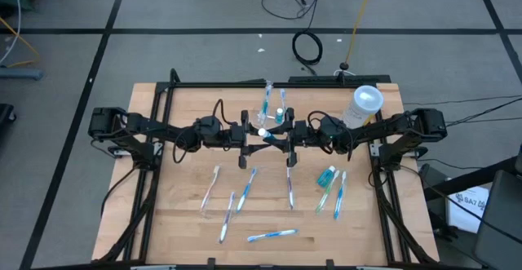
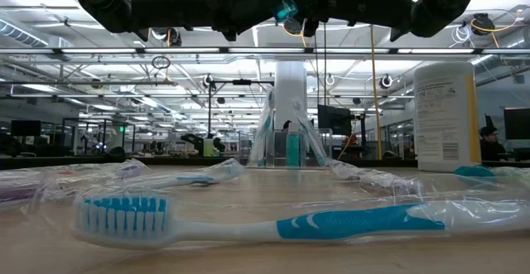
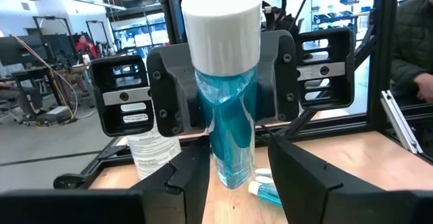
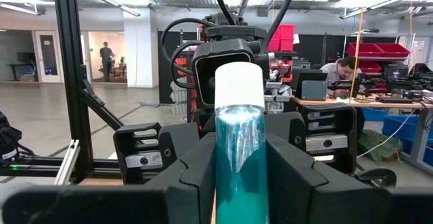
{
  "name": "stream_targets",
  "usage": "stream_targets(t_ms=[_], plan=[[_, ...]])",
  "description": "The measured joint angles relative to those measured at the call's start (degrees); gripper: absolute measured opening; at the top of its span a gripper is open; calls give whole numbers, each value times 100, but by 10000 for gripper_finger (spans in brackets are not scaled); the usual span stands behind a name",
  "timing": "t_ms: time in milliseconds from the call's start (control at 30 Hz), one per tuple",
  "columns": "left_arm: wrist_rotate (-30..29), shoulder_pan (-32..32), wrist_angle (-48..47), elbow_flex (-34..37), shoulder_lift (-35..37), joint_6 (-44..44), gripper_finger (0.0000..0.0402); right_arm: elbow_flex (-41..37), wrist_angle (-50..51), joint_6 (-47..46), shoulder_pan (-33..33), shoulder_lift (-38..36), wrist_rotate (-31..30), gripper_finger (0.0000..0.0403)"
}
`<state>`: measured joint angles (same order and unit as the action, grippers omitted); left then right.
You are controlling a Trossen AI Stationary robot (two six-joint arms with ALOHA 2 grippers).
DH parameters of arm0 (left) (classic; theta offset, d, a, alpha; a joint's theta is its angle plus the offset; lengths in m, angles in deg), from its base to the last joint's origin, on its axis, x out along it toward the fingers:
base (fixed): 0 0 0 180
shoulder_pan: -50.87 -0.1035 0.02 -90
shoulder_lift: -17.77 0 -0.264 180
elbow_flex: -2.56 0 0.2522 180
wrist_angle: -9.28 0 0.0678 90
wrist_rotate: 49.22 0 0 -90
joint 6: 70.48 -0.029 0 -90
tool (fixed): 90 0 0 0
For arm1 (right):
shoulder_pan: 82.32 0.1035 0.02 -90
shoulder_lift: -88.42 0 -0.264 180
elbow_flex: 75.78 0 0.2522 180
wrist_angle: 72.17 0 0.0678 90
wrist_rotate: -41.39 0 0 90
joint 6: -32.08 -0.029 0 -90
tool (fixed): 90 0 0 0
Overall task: Pick & Place toothbrushing station
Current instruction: Put the left mouthwash into the middle section of the transparent organizer
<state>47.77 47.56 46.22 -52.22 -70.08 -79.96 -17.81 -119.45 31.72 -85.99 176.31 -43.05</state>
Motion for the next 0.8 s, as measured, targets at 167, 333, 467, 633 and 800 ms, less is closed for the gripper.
stream_targets(t_ms=[167, 333, 467, 633, 800], plan=[[-21, 0, -1, 0, -1, -72, 117, 0, 7, 0, 2, 0, 7, 100], [-35, 0, -15, 0, -2, -72, 85, 0, 46, 21, 2, 0, 5, 100], [-35, 0, -68, 0, 0, -77, 79, 0, 114, 122, 2, 0, 4, 100], [-120, 0, -216, 0, 4, -115, 78, -2, 163, 131, 2, 0, -2, 101], [-226, 2, -469, 0, 2, -133, 77, -2, 378, 321, 0, 0, -28, 126]])
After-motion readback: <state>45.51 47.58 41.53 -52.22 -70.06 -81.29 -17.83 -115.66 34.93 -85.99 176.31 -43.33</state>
